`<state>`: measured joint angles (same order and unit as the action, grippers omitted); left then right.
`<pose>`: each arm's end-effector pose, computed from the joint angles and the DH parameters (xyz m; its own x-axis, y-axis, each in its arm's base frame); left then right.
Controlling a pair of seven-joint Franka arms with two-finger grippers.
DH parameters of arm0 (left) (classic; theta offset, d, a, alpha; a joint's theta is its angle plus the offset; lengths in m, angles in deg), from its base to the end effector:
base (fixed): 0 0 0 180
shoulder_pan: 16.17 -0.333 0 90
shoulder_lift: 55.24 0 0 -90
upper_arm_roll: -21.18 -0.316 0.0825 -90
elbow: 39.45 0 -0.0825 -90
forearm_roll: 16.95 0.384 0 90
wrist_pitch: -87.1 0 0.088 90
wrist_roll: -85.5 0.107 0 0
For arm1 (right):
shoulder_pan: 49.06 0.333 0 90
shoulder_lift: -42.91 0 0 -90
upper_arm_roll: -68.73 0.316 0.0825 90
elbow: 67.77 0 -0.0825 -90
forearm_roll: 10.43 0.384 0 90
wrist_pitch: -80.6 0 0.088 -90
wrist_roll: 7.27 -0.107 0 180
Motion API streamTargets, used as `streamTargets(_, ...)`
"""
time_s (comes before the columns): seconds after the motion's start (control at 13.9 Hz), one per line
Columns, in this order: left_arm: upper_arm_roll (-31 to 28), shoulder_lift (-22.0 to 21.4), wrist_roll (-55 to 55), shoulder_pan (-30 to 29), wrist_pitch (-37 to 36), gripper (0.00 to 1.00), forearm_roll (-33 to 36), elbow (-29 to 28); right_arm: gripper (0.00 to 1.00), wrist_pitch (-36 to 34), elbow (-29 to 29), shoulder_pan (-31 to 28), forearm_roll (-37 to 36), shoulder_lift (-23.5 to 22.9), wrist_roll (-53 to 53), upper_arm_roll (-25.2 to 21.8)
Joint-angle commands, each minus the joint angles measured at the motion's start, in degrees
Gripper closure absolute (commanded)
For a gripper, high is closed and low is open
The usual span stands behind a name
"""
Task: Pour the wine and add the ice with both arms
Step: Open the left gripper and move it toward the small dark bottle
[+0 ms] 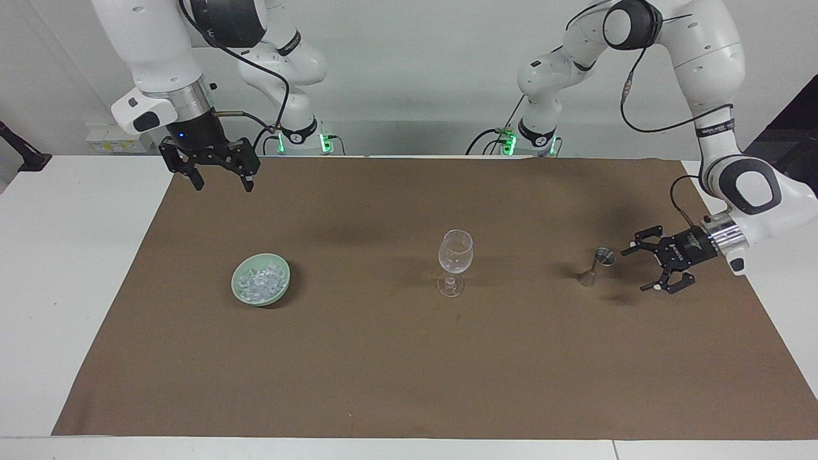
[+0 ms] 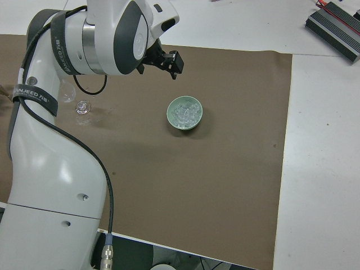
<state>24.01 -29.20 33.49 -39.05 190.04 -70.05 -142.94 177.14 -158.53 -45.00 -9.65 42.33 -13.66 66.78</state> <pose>0.5994 0.1491 0.2927 -0.0892 0.5704 -0.8165 0.9921 0.1235 -0.0221 0.5684 0.0224 0.6231 0.9931 -0.0763 0.0886 -0.0745 -0.9969 -0.0233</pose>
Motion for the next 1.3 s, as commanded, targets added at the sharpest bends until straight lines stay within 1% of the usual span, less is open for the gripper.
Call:
streamTargets(0.0,0.8,-0.5,4.9,-0.4,0.2,0.0,-2.3,-2.8,0.0,0.0,-0.6,-0.5,0.4,0.6,-0.6,0.3)
streamTargets(0.22,1.0,-1.2,8.6,-0.1,0.3,0.0,-2.7,-5.4,0.0,0.0,-0.6,-0.5,0.4,0.6,-0.6,0.3)
streamTargets(1.22,2.3,-3.3,14.3,0.3,-0.8,0.0,-5.9,-9.5,0.0,0.0,-0.6,-0.5,0.4,0.6,-0.6,0.3)
